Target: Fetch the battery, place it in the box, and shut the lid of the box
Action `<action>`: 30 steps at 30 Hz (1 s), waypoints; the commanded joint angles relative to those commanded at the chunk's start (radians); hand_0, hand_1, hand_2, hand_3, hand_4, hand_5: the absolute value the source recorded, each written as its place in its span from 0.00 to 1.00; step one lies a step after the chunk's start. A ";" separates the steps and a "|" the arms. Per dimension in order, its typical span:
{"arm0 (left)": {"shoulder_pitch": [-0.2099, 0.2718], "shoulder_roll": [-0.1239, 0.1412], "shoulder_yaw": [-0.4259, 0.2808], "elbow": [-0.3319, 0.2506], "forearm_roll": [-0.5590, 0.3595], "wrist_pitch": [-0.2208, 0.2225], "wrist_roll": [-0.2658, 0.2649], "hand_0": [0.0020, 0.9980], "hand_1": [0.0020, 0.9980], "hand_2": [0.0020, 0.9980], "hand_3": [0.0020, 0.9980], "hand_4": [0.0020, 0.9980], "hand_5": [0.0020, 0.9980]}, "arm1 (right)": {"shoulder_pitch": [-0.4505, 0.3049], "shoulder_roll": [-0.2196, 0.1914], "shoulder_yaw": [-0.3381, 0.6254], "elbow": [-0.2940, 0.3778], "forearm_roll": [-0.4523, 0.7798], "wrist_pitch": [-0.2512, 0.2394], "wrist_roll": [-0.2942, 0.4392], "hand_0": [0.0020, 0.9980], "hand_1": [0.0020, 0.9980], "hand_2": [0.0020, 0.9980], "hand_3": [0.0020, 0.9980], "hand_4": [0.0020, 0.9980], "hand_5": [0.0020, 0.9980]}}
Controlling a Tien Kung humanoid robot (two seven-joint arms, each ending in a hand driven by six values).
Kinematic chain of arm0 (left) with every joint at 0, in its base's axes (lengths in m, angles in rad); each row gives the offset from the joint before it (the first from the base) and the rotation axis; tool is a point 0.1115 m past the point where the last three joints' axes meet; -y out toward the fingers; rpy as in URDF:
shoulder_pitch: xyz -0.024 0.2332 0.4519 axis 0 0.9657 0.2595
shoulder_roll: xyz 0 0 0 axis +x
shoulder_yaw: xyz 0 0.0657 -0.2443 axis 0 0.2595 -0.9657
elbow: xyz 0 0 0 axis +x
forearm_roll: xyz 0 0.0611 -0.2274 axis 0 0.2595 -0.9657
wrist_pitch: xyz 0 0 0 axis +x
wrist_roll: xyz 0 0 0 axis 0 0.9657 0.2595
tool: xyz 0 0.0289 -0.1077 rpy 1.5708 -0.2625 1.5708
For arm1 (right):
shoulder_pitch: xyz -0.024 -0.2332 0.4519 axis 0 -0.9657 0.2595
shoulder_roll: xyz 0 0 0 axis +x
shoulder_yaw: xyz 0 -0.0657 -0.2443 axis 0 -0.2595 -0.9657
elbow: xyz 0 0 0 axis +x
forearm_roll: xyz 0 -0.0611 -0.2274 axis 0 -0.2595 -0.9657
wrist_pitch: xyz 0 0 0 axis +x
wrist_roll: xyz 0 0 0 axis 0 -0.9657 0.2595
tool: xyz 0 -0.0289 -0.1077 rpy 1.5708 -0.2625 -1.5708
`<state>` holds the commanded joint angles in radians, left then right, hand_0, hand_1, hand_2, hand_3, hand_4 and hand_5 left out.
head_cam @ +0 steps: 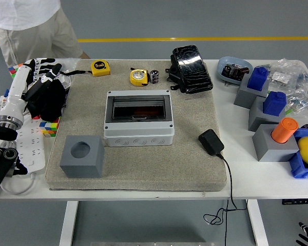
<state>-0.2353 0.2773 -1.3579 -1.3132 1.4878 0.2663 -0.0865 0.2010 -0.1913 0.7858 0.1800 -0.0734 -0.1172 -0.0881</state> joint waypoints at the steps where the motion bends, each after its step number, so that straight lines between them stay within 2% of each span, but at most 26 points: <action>1: 0.001 -0.002 -0.005 0.001 -0.008 0.002 -0.004 0.50 0.67 0.68 0.71 1.00 0.77 | 0.000 0.000 0.000 0.000 0.000 0.000 0.000 0.62 0.68 0.66 0.54 0.92 0.49; 2: 0.002 -0.004 -0.009 0.002 -0.014 0.004 -0.007 0.48 0.66 0.67 0.71 1.00 0.73 | 0.000 0.000 0.000 0.000 0.000 0.000 0.000 0.62 0.68 0.66 0.54 0.92 0.49; 15: -0.002 -0.015 -0.059 0.005 -0.063 0.007 -0.026 0.46 0.64 0.65 0.70 1.00 0.70 | 0.021 -0.001 0.000 0.000 -0.005 0.001 -0.006 0.62 0.68 0.66 0.54 0.92 0.49; 18: -0.009 -0.013 -0.060 0.004 -0.074 0.005 -0.029 0.46 0.64 0.65 0.70 1.00 0.70 | 0.035 -0.003 -0.051 0.000 0.029 0.007 -0.002 0.62 0.68 0.66 0.54 0.92 0.49; 23: 0.008 -0.015 -0.057 -0.004 -0.076 0.000 -0.030 0.45 0.63 0.64 0.69 1.00 0.70 | 0.018 -0.007 -0.030 0.000 0.008 0.004 -0.012 0.63 0.68 0.66 0.54 0.92 0.49; 30: 0.015 -0.011 -0.054 -0.005 -0.081 -0.015 -0.020 0.44 0.62 0.63 0.69 1.00 0.70 | -0.001 0.010 -0.002 0.000 -0.006 0.005 -0.005 0.63 0.68 0.66 0.54 0.92 0.49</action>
<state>-0.2208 0.2666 -1.4119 -1.3178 1.4071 0.2517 -0.1064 0.1997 -0.1815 0.7840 0.1800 -0.0795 -0.1124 -0.0934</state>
